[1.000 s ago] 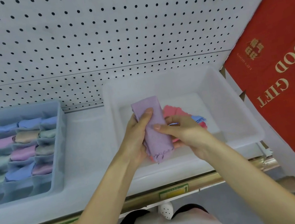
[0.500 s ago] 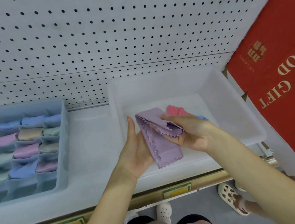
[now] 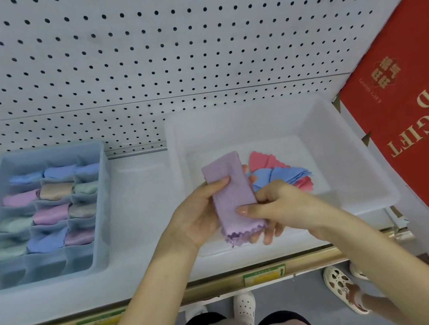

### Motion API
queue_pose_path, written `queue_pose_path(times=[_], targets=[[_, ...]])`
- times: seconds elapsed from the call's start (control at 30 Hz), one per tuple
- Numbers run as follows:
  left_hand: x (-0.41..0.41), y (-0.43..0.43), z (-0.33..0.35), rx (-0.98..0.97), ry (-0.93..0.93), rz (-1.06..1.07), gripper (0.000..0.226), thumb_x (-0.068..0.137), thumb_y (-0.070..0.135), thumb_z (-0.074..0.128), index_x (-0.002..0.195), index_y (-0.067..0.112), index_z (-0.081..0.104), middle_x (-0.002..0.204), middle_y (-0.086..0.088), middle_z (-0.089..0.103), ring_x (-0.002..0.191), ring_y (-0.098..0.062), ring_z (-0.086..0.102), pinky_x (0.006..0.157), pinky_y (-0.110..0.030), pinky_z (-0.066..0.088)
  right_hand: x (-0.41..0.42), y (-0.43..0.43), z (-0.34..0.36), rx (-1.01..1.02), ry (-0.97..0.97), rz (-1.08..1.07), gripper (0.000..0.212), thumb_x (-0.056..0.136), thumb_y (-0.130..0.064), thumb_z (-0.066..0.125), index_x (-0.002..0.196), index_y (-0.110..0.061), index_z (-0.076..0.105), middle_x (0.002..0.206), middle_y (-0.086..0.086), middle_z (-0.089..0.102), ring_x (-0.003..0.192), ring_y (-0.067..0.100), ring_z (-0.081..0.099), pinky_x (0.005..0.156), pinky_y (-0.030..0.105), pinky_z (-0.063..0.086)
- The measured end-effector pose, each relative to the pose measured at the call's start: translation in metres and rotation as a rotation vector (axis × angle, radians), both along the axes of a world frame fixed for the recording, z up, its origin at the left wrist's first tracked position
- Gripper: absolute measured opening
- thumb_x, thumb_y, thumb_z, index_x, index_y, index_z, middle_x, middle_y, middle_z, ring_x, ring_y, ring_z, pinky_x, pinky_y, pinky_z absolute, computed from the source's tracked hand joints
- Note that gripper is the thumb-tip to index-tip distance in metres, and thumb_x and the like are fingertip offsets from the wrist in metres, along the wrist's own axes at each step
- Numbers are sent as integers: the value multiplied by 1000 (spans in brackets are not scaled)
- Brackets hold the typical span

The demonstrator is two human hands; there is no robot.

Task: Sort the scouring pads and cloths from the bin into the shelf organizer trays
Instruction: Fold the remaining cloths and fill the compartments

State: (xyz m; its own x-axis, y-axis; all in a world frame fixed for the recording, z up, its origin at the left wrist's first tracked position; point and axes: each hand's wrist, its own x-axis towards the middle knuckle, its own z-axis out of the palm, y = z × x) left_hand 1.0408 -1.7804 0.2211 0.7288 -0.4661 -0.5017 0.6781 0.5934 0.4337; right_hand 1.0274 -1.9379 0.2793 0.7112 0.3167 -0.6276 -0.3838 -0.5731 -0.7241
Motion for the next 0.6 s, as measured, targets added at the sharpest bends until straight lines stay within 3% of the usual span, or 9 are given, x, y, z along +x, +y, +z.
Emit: queue_pose_path(times=[0.07,0.13,0.2,0.27,0.33,0.4,0.5,0.6], targets=[[3,1,1,52,-56,22,44,90,6,50,134,0,52,134,-18,58,122,-29,57,101,-40,47,2,-8,-6,-226,-97,148,36,90,-37,63,65,-11,60,52,-2,65,43,10,53,49,20,41],[5,3,4,102,-103,40,39,94,1,46,132,-1,53,134,-15,58,125,-29,55,107,-45,42,3,-17,-13,-384,-233,181,42,84,-50,65,64,-13,61,55,-6,60,53,10,51,55,24,39],[8,3,10,129,-147,43,35,95,0,45,128,-1,56,131,-13,61,119,-26,59,105,-42,44,3,-23,-19,-249,-302,-3,34,82,-45,69,76,-13,59,70,-6,57,68,11,52,61,21,40],[11,1,17,138,-197,55,31,95,-1,45,123,0,59,125,-10,65,110,-21,63,101,-37,47,4,-21,-22,66,-206,-186,28,83,-34,72,92,-10,60,87,-2,65,84,12,59,72,14,45],[14,-3,24,156,-238,84,28,94,-2,45,118,1,60,118,-10,68,104,-20,65,98,-35,49,5,-17,-29,259,-133,-270,44,76,-31,77,102,-1,59,98,9,70,91,17,64,80,24,48],[17,-6,28,240,-277,111,29,95,-2,47,122,-2,58,117,-15,66,102,-22,66,95,-35,52,5,-11,-33,340,-178,-348,44,71,-23,77,98,3,56,93,17,69,84,21,63,76,32,47],[13,-1,30,496,-388,-25,37,92,2,58,129,8,53,120,-13,67,102,-23,68,90,-40,56,5,-5,-38,400,-299,-522,28,78,-2,75,87,-7,49,84,24,67,75,27,65,72,40,49],[5,5,26,618,-424,-213,54,88,2,66,133,25,49,116,-9,69,100,-23,70,83,-42,58,6,-5,-44,312,-517,-496,35,80,0,73,79,-17,42,75,20,60,67,22,59,60,33,45]])
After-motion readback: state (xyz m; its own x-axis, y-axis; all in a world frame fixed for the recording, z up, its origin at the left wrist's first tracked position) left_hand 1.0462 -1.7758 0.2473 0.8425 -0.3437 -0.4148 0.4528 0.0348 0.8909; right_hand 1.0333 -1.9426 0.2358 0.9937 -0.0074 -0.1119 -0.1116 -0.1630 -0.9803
